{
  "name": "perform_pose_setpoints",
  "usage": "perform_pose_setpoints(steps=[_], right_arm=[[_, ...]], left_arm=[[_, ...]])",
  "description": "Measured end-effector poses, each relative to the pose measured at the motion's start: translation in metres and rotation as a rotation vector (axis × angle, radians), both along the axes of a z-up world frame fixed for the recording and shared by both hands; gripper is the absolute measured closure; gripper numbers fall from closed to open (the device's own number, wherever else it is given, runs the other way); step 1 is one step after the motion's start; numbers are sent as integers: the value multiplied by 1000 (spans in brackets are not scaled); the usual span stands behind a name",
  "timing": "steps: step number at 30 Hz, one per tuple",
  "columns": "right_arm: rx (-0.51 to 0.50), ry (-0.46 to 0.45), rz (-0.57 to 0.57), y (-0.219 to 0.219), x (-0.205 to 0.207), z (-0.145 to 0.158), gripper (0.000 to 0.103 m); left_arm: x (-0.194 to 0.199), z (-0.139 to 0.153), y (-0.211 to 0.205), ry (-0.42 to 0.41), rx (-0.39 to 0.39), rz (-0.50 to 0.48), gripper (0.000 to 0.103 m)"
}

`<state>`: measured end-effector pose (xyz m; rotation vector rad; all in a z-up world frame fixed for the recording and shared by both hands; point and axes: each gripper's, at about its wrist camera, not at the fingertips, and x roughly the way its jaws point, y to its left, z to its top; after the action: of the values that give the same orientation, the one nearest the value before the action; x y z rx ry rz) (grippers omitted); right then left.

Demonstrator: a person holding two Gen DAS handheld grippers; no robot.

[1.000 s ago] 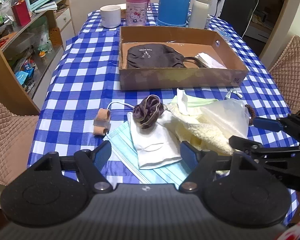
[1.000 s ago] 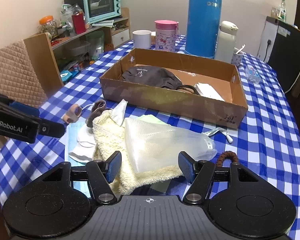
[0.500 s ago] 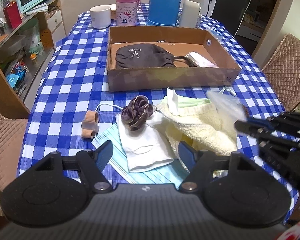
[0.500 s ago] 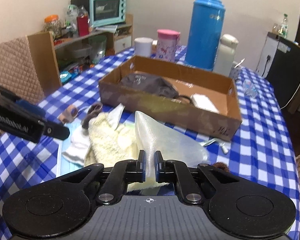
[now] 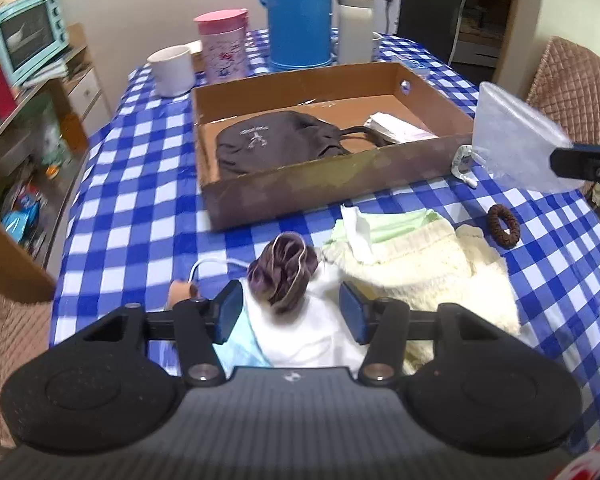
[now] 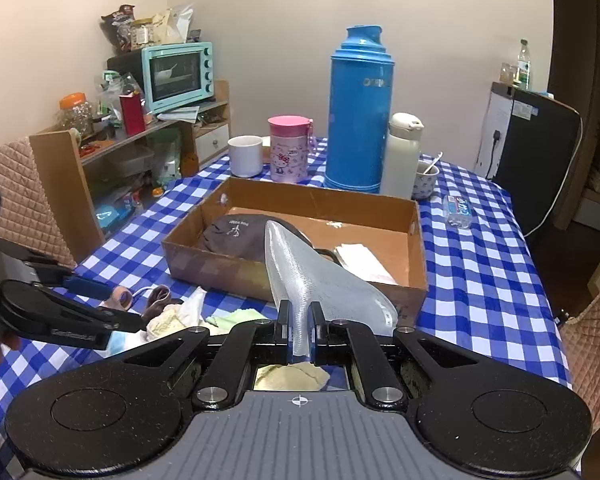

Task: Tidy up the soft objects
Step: 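Grasp the clear plastic bag with the right gripper while the left grasps the brown scrunchie, then carry the bag and scrunchie into the cardboard box and open both grippers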

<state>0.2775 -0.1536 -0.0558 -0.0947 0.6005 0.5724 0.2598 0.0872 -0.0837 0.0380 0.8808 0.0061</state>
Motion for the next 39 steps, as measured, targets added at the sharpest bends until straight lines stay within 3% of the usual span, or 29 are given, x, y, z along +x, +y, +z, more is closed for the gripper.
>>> perform_pose_setpoints(steps=[7,9,13,19,26,39], right_arm=[[-6,20,-6,-2,-6,-3,96],[-5,21,-9,-2,-6,-3,96],[2,13,-21,-5,-7,-1,96],[15,-39,-23,-7,-11,12,96],[30,-105,7,-2,-14,31,96],[39,-244,65,13,-5,61,96]], left_arm=[[21,-21,1,18,22,-37,64],[25,-25,2,28,29,-45,79],[25,-25,7,24,14,-46,97],[16,3,18,-40,-11,-25,99],[11,46,19,-129,17,-22,99],[41,91,9,-227,26,-57,99]])
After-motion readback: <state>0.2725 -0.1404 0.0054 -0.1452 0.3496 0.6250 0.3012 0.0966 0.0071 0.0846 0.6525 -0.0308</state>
